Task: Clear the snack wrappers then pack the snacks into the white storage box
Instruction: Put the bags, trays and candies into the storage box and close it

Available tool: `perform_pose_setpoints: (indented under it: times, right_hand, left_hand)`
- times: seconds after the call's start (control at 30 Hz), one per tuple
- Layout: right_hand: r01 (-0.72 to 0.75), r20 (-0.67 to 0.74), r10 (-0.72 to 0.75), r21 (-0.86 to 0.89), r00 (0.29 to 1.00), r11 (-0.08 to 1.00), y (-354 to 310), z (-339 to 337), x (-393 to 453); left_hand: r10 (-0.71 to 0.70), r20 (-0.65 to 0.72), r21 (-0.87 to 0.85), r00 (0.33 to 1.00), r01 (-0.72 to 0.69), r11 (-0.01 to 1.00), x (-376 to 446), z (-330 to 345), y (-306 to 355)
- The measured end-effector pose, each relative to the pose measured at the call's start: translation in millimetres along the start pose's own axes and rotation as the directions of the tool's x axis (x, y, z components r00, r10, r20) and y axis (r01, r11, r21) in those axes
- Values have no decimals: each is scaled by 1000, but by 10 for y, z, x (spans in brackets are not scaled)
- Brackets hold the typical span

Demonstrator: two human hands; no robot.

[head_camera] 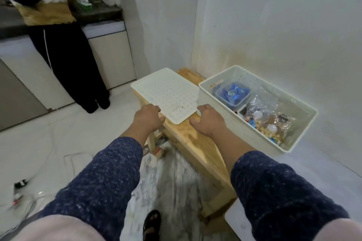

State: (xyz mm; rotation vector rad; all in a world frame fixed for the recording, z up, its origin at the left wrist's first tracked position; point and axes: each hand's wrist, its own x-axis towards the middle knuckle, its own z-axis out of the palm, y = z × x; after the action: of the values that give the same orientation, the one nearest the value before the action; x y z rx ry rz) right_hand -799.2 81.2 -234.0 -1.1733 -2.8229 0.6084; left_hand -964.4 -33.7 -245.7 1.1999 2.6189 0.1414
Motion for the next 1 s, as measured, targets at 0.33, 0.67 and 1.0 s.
perform_pose_setpoints:
  times: [0.33,0.67,1.0]
  right_hand:
    - [-165,79,164,4,983,986,-252,1051,994]
    - [-396,109,389,50,915,917,-87,1809,1496]
    - [-391,74,386,60,919,919,-232,1779,1671]
  left_hand:
    - [6,186,-177,983,28,984,1077,562,-668]
    - [62,300,-436,952,79,896,1850,1163,-833]
    - [-105,189,-505,976,188,842,2086,1117,-877]
